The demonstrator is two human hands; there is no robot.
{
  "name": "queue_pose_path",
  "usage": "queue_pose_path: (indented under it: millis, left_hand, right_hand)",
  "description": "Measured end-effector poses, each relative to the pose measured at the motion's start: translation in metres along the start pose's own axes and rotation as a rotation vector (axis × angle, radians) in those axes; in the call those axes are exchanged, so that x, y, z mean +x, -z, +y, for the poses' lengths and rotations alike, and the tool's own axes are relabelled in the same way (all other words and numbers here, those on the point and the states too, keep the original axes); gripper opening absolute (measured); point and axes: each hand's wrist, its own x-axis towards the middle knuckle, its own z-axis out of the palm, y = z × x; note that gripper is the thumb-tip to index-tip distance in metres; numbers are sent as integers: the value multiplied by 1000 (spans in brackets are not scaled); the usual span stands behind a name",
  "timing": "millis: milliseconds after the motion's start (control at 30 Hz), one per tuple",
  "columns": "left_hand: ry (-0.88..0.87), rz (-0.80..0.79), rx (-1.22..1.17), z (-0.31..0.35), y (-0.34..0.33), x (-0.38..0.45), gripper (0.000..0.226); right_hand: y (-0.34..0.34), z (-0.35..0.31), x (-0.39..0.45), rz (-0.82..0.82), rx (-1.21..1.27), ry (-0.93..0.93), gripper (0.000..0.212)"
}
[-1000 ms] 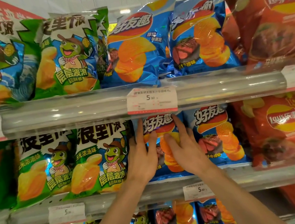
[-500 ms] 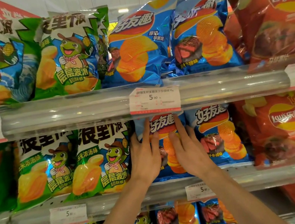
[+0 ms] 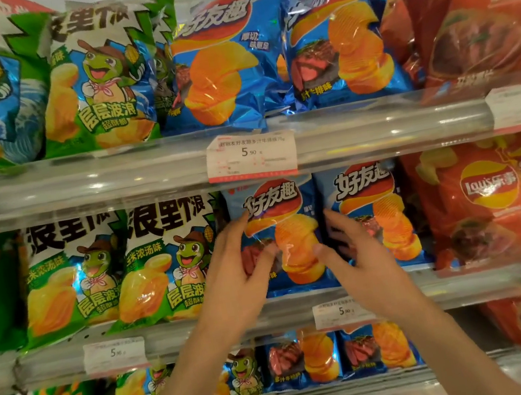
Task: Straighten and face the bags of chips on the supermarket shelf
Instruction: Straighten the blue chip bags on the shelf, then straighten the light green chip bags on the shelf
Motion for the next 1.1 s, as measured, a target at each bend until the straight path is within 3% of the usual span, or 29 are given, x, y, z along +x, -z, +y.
queue_pose_path:
  millis: [133,267,467,567,800,1100]
  left_hand:
    - [99,12,-159,7,13,-41,39]
    - [223,1,-193,7,16,-85,38]
    - [397,13,-177,-13,5,-135,34]
    - [442,-8,-187,-18,7,-145,34]
    - [442,-42,-255,-46,43,-148,33]
    - [344,-77,-334,-109,145,-137,33]
  right_hand:
    - [15,3,-47,92,65,5,50]
    - [26,29,-91,81,95,-70,29]
    - [23,75,-131,48,23,-239,40]
    - [16,77,-140,22,-3,-276,33]
    - [-14,48,-152,91,-36,-307,36]
    - [-105,-25,-156,270,-102,-288,33]
